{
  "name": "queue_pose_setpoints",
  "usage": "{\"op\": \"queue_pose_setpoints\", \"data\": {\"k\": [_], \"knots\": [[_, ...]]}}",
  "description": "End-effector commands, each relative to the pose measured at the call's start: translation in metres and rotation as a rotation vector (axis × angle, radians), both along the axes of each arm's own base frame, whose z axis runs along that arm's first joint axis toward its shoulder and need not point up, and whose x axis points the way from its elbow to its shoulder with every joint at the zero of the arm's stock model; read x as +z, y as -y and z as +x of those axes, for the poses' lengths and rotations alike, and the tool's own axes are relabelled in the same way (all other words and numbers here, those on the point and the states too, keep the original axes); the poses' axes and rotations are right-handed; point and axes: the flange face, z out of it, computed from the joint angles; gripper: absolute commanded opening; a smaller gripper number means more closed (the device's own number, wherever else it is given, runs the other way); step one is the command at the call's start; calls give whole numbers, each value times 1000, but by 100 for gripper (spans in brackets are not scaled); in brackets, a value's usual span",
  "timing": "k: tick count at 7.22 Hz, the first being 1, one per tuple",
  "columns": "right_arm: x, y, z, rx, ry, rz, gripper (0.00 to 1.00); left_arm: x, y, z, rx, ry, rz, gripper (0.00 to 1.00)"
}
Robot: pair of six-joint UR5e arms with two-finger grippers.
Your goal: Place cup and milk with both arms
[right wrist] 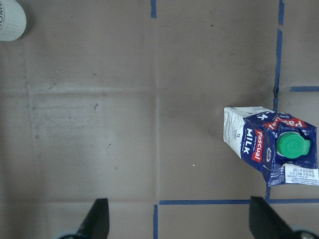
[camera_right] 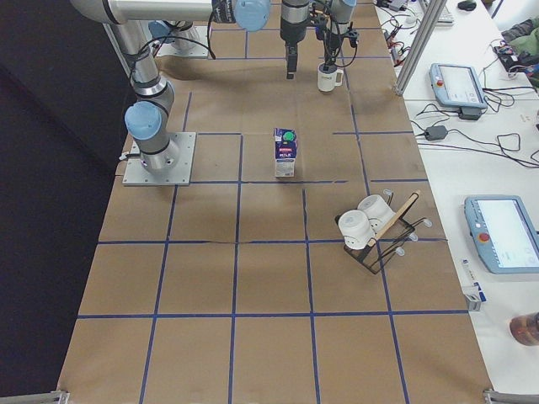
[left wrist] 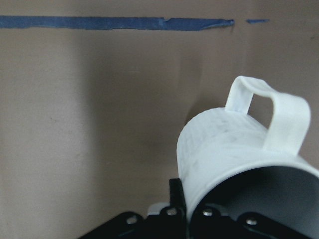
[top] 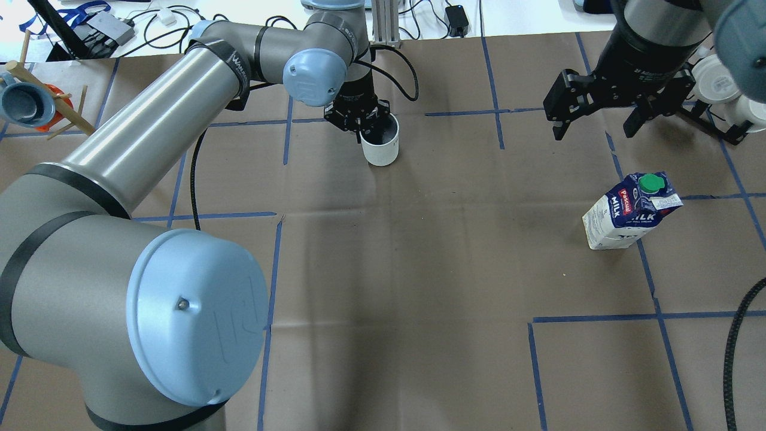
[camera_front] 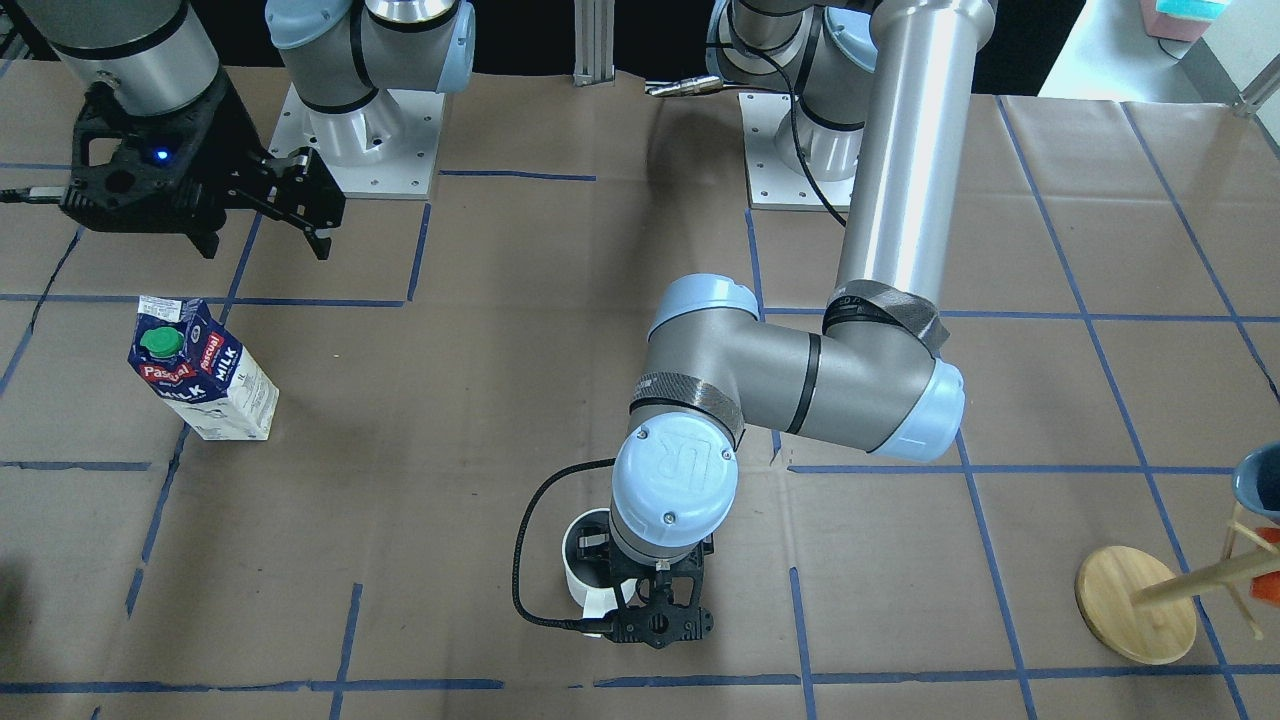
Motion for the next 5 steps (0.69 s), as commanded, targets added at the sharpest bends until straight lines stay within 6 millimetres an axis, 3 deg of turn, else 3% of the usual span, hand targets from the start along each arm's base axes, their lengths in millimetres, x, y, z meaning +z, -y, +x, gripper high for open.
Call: {"op": "queue_pose_setpoints", "data": {"k": [1,2,3,4,5], "knots": [[0,2,-17,-8,4,0,100,-4,0,2,2,3,11,34],[1,2,-17,-8,4,-1,100,-3,0,3,3,2,11,50],[0,2,-16,-8,6,0,100,-2,0,2,6,-5,13,99],[0,4,-21,-11,3,0,100,11,-5,3,4,-3,22,99],[0,5,-25,50,-5,-4,100,43,-13,11,-26,-3,22,99]]}}
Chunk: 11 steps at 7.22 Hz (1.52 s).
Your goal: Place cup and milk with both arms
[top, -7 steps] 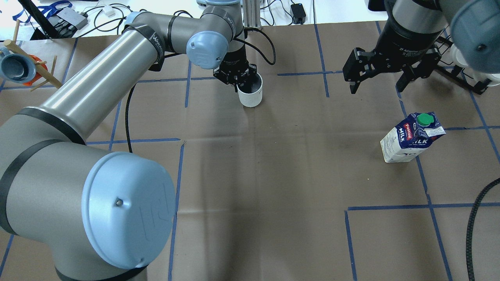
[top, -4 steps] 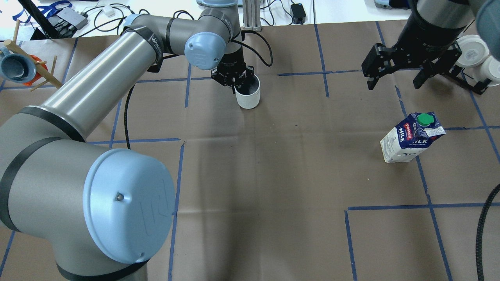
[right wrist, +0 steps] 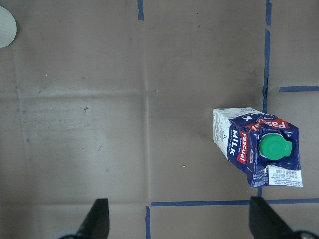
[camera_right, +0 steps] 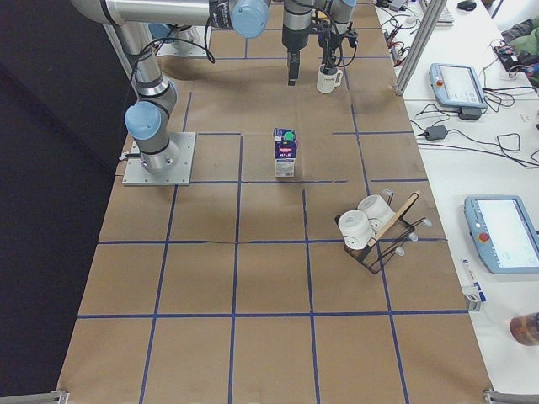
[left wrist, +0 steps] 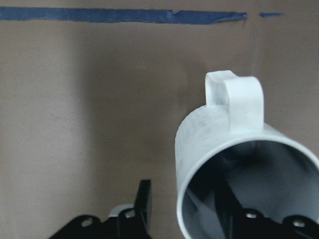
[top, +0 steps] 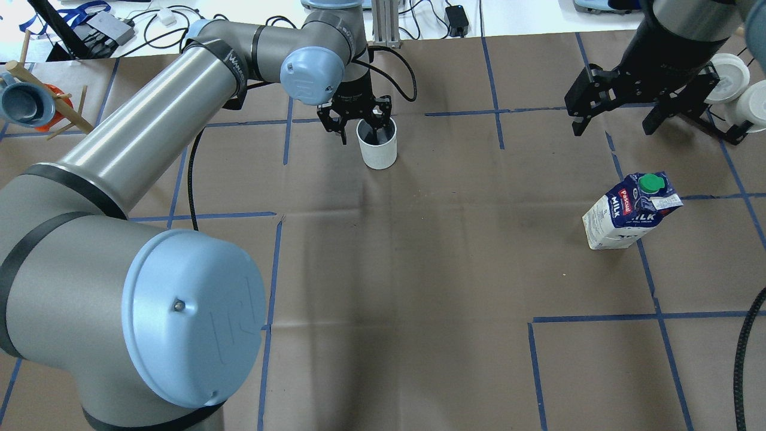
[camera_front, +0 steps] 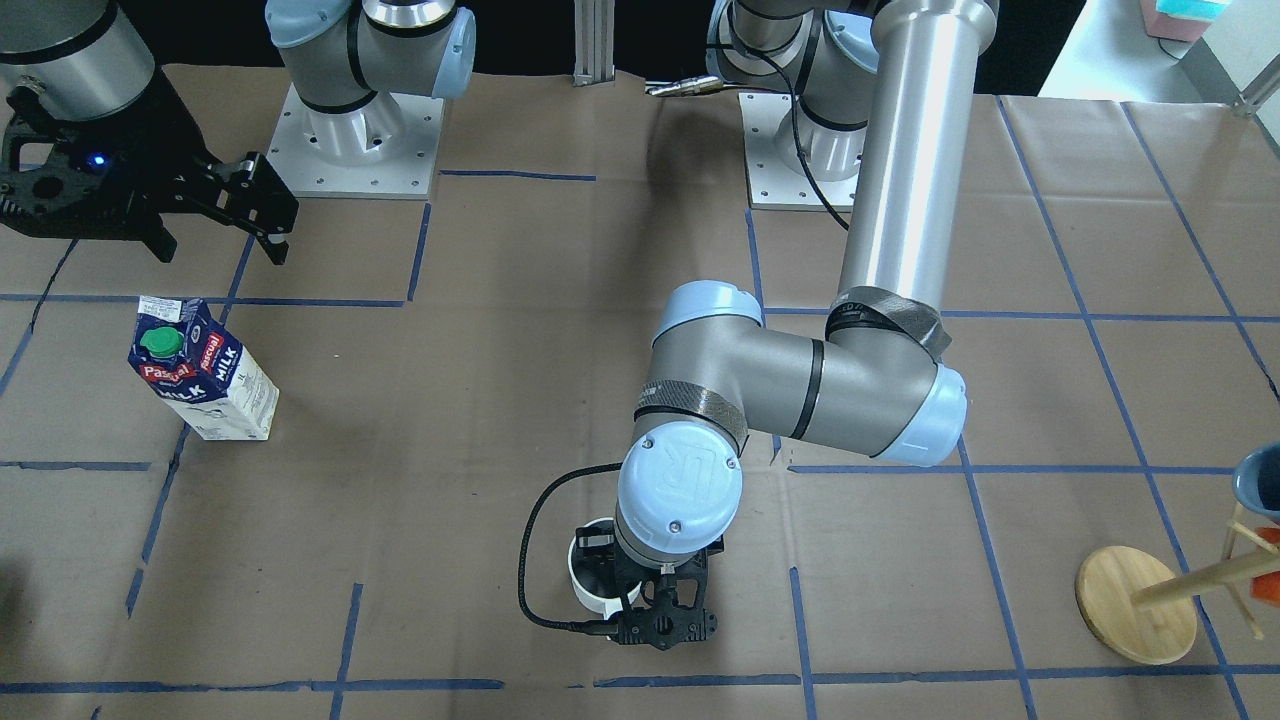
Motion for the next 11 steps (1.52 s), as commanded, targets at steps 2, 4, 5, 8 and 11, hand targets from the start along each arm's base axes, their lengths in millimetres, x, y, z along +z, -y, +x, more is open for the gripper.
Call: {"op": "queue_pose_setpoints", "data": {"k": [2,4,5,8,11], "knots": [[-2,5,-50,71,-1,1,100,119,-54,63,-83,-3,27,96],[-22,1,-90,88,17,37,100,176,-179,103,-72,-16,-6,94],[-29,-1,-105,112,18,41,100,196,-229,135,-28,-16,-31,99],[-34,-1,-116,166,20,42,100,211,-265,151,0,-9,20,99],[-72,5,-116,106,16,6,100,217,-267,152,0,-10,-7,100]]}}
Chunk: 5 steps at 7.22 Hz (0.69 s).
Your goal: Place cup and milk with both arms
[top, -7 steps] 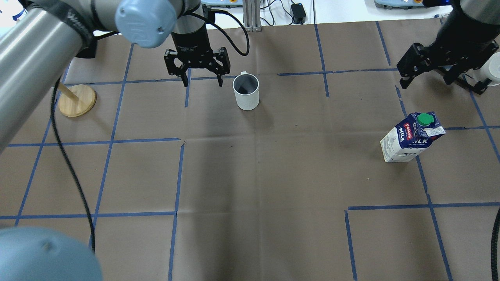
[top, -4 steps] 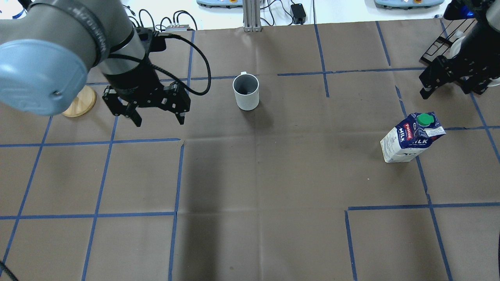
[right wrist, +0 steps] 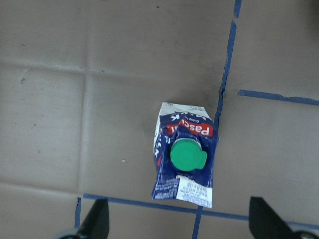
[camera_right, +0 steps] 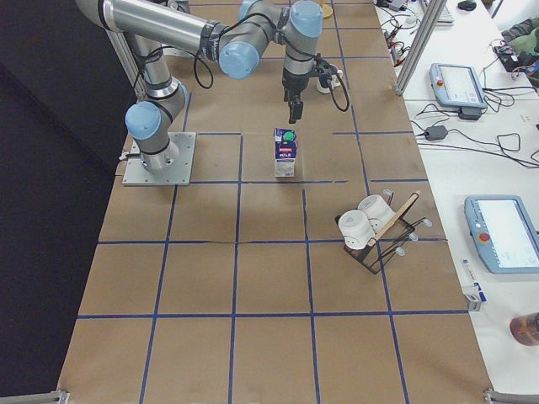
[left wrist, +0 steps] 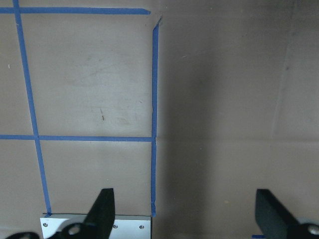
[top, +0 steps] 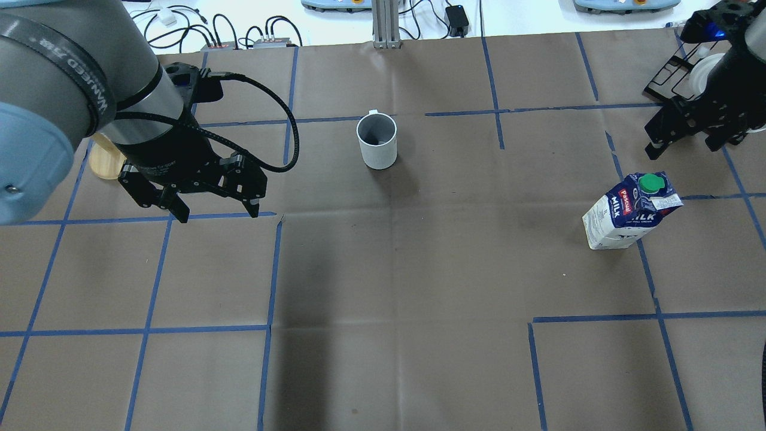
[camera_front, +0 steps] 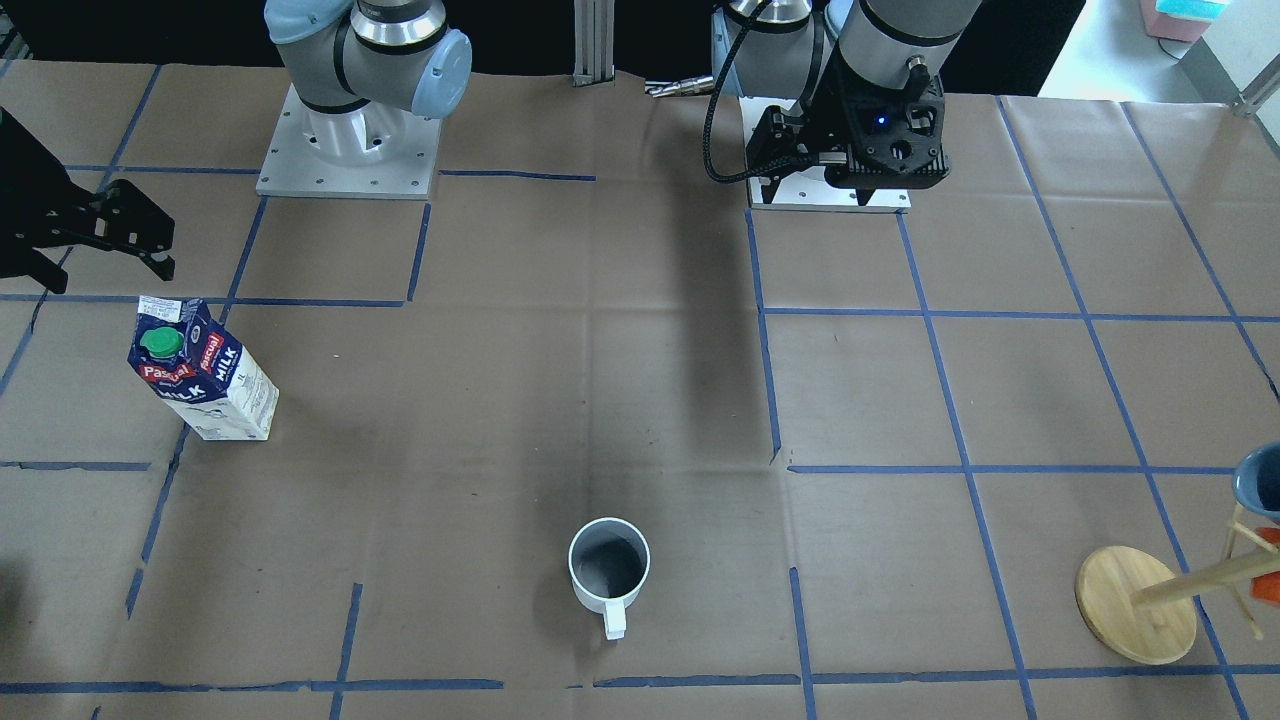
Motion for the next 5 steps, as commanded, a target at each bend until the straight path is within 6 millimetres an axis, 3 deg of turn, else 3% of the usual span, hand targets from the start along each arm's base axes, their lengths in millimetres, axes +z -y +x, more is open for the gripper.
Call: {"op": "queue_pose_setpoints", "data": {"k": [1,2,5], "knots": [[-40,-1,1,-26,-5,-16,100,0,1,0,0,0,-10,100],[-66,-2,0,-21,-16,-25,100,1,0,0,1,-1,-11,100],[-103,-9,1,-22,-25,-27,100,-3,-4,1,2,2,-5,100]]}}
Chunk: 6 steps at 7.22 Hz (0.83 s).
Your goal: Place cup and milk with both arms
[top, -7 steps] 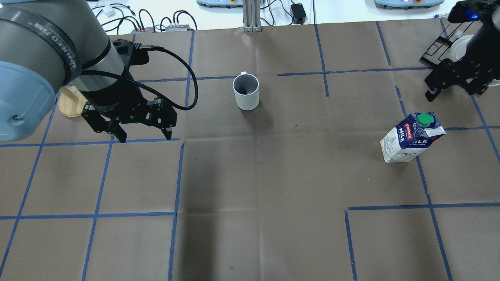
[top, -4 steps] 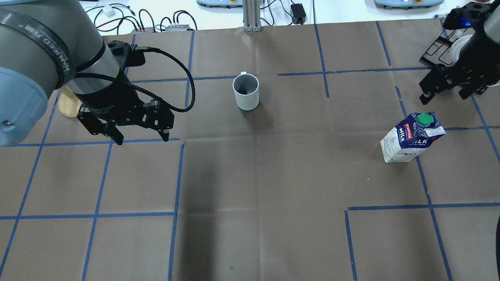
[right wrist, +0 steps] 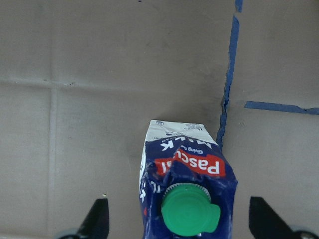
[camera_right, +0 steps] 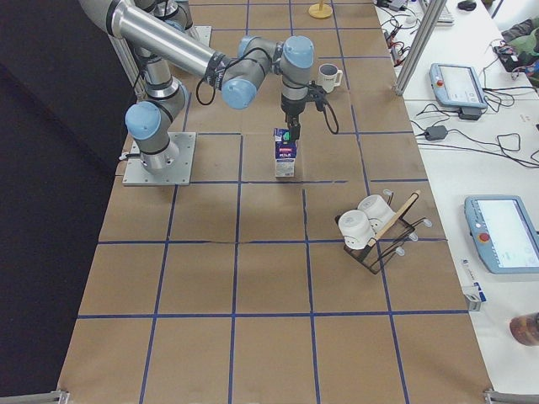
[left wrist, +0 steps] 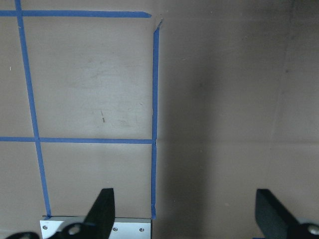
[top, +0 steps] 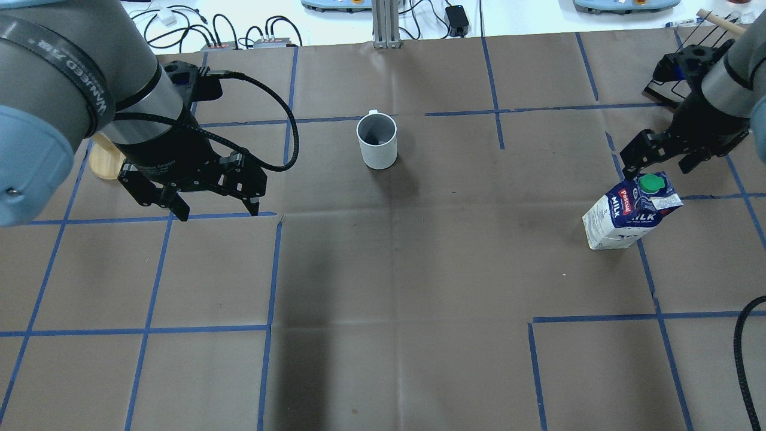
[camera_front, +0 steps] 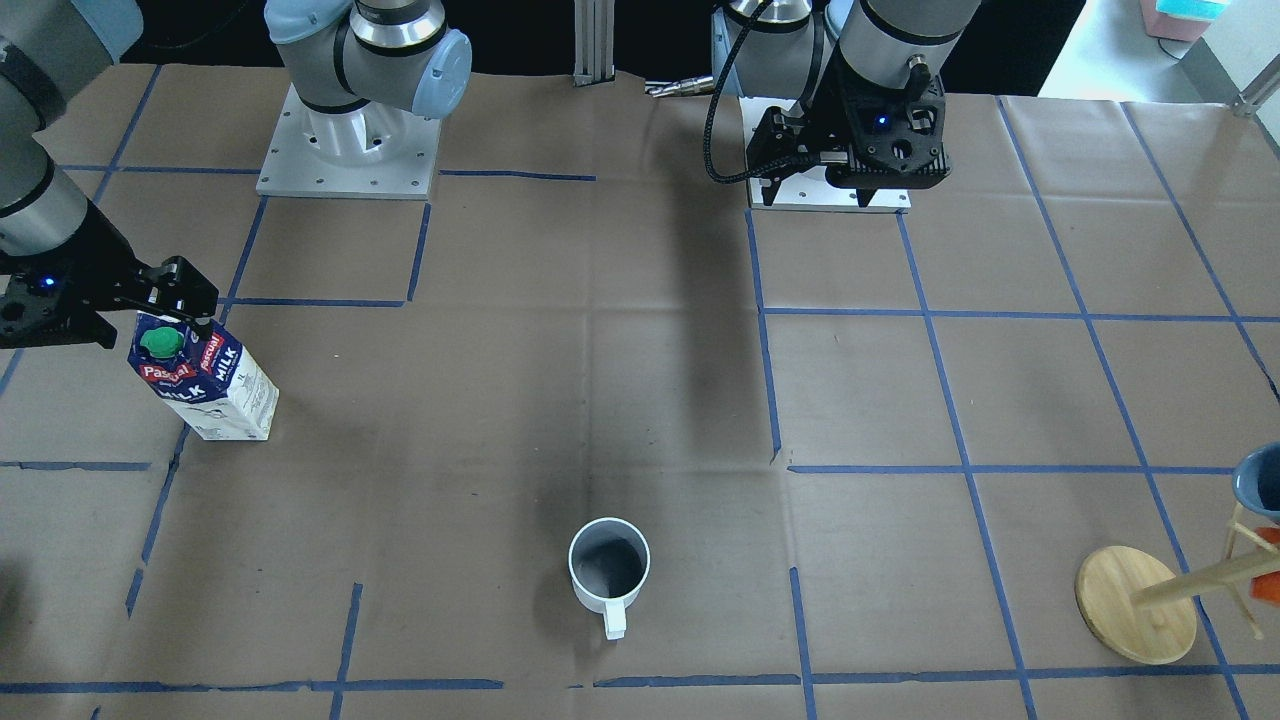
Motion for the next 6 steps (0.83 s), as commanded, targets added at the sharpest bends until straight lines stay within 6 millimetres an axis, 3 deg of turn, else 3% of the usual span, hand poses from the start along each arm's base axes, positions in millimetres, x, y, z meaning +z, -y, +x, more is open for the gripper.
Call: {"op": "queue_pose_setpoints", "data": {"k": [1,3,6], "knots": [[-17,-4,1,-5,3,18,100,2,1,0,0,-1,-4,100],[-30,-2,0,-6,11,44,100,-1,4,0,0,1,2,100],[-30,-2,-1,-38,2,48,60,0,2,0,1,1,2,100]]}}
